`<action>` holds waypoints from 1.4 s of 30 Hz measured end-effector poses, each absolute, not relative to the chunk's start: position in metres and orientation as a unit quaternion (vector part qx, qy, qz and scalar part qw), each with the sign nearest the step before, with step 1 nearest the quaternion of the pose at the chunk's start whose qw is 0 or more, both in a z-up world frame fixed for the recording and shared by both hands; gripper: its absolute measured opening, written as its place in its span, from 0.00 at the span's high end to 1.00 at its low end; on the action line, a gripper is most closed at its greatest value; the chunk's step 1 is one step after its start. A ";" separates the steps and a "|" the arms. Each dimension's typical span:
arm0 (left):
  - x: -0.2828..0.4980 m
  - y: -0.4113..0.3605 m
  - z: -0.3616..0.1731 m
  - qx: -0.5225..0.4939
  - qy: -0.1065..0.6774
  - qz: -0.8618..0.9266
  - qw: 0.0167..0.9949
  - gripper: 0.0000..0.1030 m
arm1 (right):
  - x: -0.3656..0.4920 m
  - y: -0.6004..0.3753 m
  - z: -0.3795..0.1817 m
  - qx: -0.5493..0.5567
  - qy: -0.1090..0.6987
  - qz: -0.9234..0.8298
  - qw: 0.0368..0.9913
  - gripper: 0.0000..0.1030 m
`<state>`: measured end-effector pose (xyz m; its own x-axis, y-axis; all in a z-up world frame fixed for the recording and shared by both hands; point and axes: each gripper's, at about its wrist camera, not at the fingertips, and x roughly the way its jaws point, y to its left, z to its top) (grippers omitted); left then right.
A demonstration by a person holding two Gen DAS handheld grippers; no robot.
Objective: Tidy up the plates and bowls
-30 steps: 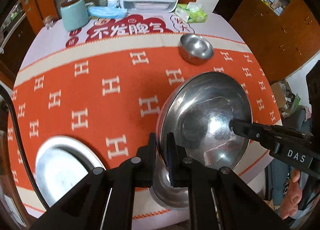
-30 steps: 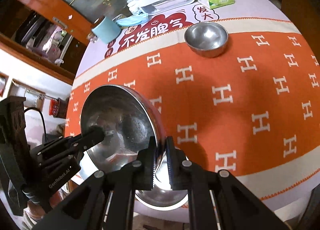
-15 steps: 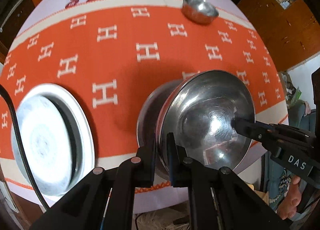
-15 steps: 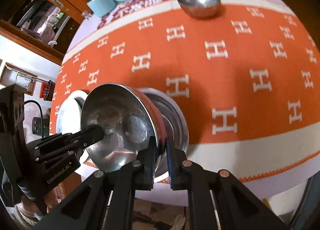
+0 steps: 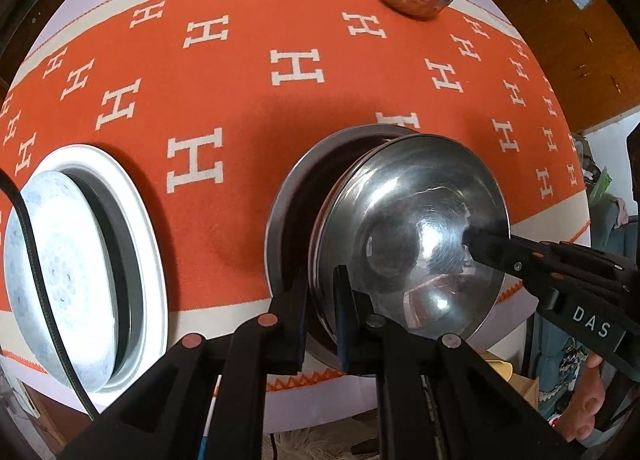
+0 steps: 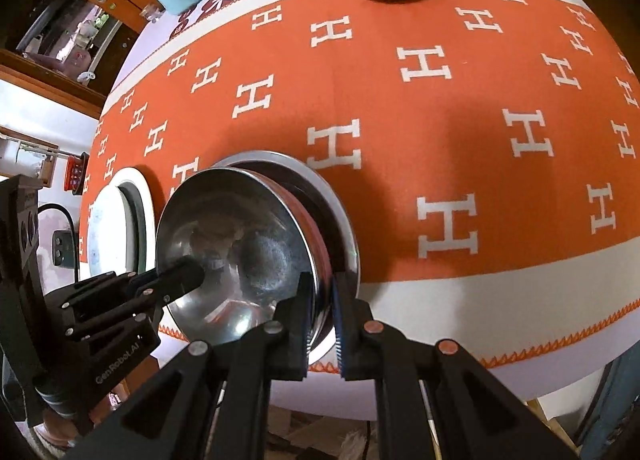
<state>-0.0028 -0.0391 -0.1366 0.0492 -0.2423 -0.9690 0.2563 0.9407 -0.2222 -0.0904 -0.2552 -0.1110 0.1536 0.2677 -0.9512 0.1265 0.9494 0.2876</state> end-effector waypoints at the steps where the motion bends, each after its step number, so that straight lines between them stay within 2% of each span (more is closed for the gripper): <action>1: -0.002 -0.039 -0.138 0.004 0.669 -0.171 0.724 0.92 | -0.090 -0.254 -0.111 0.147 0.648 0.046 0.746 0.91; 16: 0.004 -0.043 -0.137 -0.009 0.672 -0.181 0.718 0.72 | -0.084 -0.244 -0.106 0.093 0.644 0.049 0.758 0.89; 18: 0.004 -0.041 -0.133 -0.017 0.671 -0.188 0.717 0.58 | -0.085 -0.244 -0.104 0.089 0.641 0.047 0.761 0.87; 21: 0.002 -0.044 -0.126 -0.018 0.665 -0.197 0.720 0.42 | -0.086 -0.246 -0.099 0.074 0.631 0.029 0.772 0.69; 23: 0.001 -0.046 -0.120 0.007 0.654 -0.182 0.734 0.33 | -0.086 -0.248 -0.095 0.073 0.623 0.027 0.778 0.65; 27: 0.000 -0.045 -0.107 0.038 0.629 -0.172 0.757 0.32 | -0.085 -0.254 -0.093 0.084 0.621 0.025 0.779 0.65; 39: -0.003 -0.041 -0.102 0.022 0.627 -0.174 0.759 0.31 | -0.089 -0.244 -0.094 0.081 0.623 0.040 0.777 0.65; 42: -0.004 -0.043 -0.097 0.027 0.622 -0.172 0.763 0.27 | -0.091 -0.245 -0.092 0.083 0.620 0.042 0.779 0.65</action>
